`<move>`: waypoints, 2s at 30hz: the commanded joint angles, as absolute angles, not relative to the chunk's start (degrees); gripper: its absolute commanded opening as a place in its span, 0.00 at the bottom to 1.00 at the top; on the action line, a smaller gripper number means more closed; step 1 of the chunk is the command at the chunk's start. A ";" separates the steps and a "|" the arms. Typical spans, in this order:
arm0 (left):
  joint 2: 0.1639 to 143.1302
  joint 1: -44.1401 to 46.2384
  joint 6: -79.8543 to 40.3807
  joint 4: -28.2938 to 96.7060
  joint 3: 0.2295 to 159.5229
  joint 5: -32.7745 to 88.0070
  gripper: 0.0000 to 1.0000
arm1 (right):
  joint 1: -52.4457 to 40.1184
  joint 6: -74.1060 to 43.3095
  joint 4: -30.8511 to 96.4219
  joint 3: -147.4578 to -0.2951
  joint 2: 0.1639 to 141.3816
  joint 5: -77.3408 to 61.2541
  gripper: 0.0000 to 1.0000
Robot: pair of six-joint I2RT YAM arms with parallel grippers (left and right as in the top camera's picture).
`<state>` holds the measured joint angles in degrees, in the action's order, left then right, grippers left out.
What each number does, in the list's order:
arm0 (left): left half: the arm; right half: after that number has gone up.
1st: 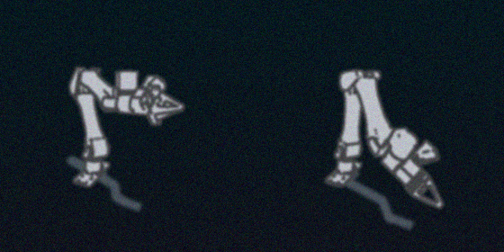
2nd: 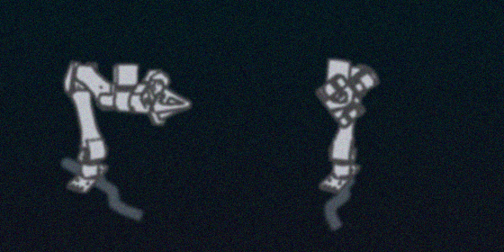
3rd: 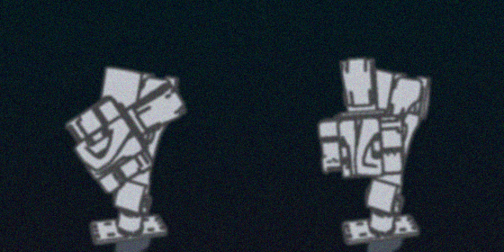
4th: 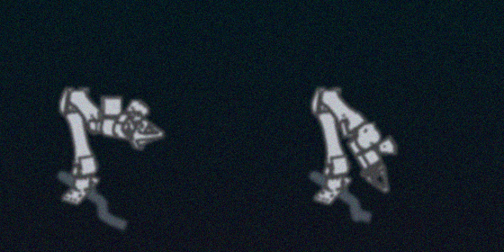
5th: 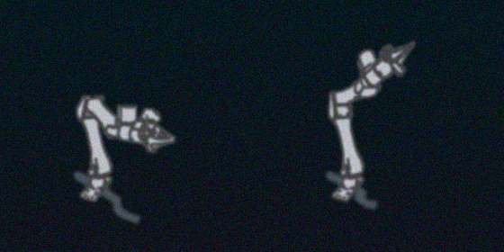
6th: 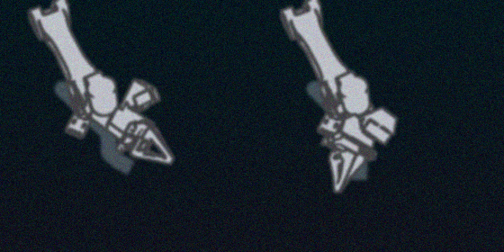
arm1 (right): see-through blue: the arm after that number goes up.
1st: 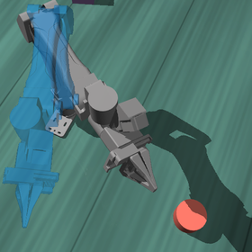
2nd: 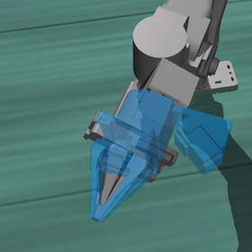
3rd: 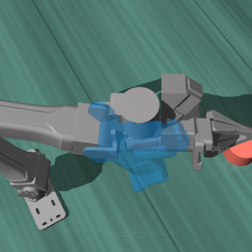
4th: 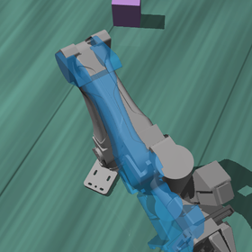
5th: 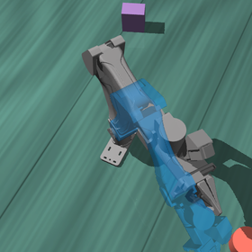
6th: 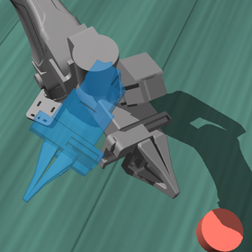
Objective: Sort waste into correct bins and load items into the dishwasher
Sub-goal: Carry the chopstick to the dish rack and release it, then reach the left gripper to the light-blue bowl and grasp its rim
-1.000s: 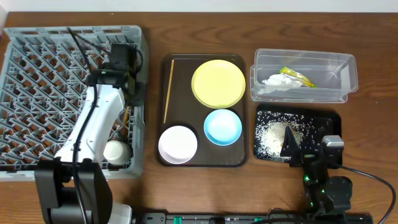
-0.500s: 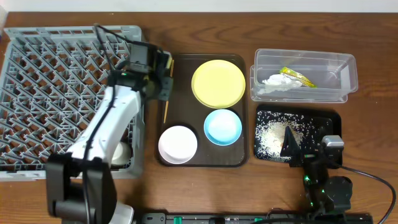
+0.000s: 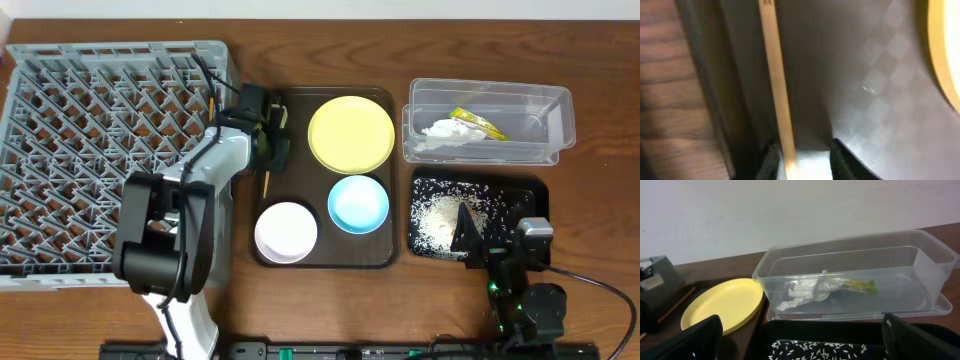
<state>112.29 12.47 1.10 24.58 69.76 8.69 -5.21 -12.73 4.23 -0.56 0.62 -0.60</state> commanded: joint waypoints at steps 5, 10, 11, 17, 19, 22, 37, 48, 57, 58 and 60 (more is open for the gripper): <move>113.62 13.91 -0.80 28.10 70.11 8.95 0.06 | -4.93 -11.92 4.23 -0.32 0.38 -0.25 0.99; 106.54 13.28 -0.71 36.29 73.25 7.77 0.06 | -4.93 -11.92 4.23 -0.32 0.38 -0.25 0.99; 104.33 13.10 -0.71 37.63 73.38 7.55 0.06 | -4.95 -11.92 4.23 -0.32 0.38 -0.25 0.99; 92.05 12.16 -0.69 44.60 73.36 -7.60 0.06 | -4.95 -11.92 4.25 -0.32 0.38 -0.25 0.99; 89.97 11.68 0.01 45.43 73.36 -12.32 0.06 | -4.95 -11.92 4.25 -0.32 0.38 -0.25 0.99; 89.58 10.37 1.72 45.63 73.28 -13.13 0.06 | -4.93 -11.92 4.25 -0.32 0.38 -0.25 0.99; 90.50 7.75 4.84 47.35 71.64 -9.43 0.49 | -4.93 -11.92 4.25 -0.32 0.38 -0.25 0.99; 76.29 20.97 1.80 48.97 73.08 8.36 0.67 | -4.93 -11.92 4.25 -0.32 0.38 -0.27 0.99; 79.24 28.77 -15.03 51.13 72.07 13.50 0.53 | -4.95 -11.92 4.23 -0.32 0.38 -0.25 0.99; 80.09 29.74 -15.99 51.27 71.83 13.47 0.53 | -4.95 -11.92 4.25 -0.32 0.38 -0.25 0.99; 82.13 31.44 -18.13 50.96 71.33 12.34 0.53 | -4.95 -11.92 4.23 -0.32 0.38 -0.25 0.99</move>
